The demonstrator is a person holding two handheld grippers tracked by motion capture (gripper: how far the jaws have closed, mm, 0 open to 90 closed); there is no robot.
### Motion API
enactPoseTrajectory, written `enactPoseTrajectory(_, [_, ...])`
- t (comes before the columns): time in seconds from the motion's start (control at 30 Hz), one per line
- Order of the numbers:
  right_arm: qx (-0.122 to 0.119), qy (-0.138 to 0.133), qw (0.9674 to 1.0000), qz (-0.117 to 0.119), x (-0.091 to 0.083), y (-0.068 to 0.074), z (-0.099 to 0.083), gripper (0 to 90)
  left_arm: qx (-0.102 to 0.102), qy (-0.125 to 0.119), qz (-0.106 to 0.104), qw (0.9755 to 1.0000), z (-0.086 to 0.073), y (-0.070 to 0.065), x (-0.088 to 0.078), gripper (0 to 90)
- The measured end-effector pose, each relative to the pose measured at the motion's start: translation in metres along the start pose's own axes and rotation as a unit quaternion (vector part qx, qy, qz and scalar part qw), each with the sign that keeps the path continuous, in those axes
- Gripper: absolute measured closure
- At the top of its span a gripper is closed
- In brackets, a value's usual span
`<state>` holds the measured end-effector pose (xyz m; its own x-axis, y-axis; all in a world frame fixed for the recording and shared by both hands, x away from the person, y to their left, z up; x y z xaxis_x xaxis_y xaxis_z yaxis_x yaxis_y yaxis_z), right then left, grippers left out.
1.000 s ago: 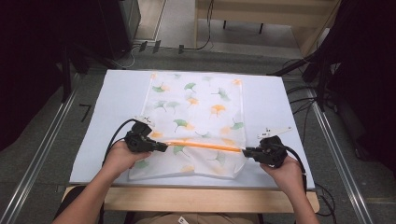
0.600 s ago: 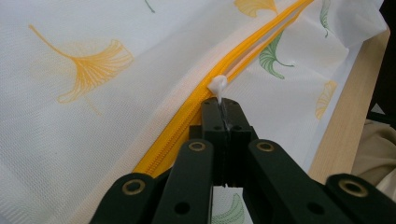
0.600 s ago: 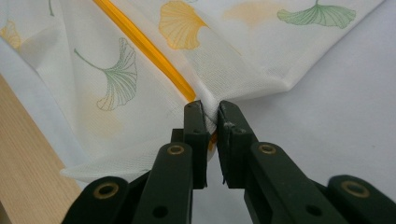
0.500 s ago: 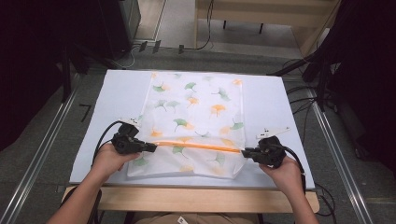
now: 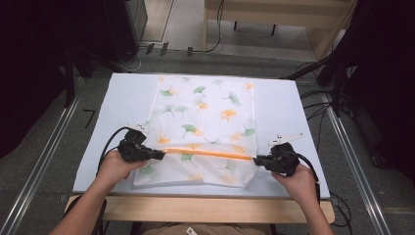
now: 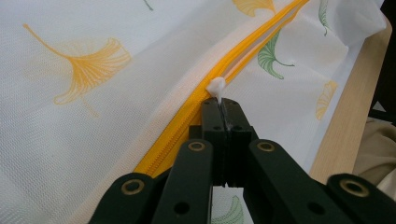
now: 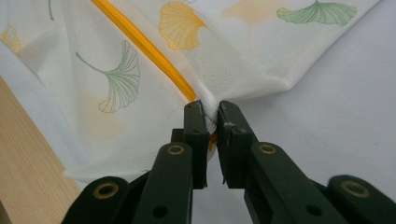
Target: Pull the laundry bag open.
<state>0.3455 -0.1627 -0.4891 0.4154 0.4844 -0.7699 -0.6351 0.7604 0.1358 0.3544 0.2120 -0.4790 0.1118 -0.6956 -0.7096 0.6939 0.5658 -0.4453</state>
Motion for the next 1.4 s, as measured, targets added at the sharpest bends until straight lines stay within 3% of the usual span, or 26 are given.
enactPoseTrajectory(0.57, [0.013, 0.000, 0.9999, 0.010, 0.000, -0.001, -0.001, 84.9, 0.008, 0.006, 0.005, 0.9999, -0.001, -0.001, 0.000, 90.0])
enactPoseTrajectory(0.97, [0.012, -0.005, 0.9999, 0.009, -0.002, -0.001, 0.000, 84.9, 0.002, 0.002, 0.006, 1.0000, -0.001, -0.001, -0.004, 90.0])
enactPoseTrajectory(1.27, [0.009, -0.007, 0.9999, 0.012, -0.002, 0.000, 0.001, 84.9, -0.019, -0.011, 0.024, 0.9995, -0.014, 0.013, -0.025, 90.0])
enactPoseTrajectory(1.4, [0.009, -0.005, 0.9999, 0.013, 0.000, 0.001, 0.001, 84.8, -0.016, -0.016, 0.030, 0.9993, -0.017, 0.016, -0.029, 90.0])
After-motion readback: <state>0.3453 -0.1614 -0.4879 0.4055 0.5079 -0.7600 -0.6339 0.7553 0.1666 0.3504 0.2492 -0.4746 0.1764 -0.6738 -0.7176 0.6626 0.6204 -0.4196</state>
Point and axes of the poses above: each handheld gripper's, and its own axes: x roughly forward along the jaws, z roughly out of its top, y roughly to its left, the point moved 7 cm from there along x, roughly forward along the jaws, and after that the axes turned 5 degrees about -z, right-handed, at the moved point
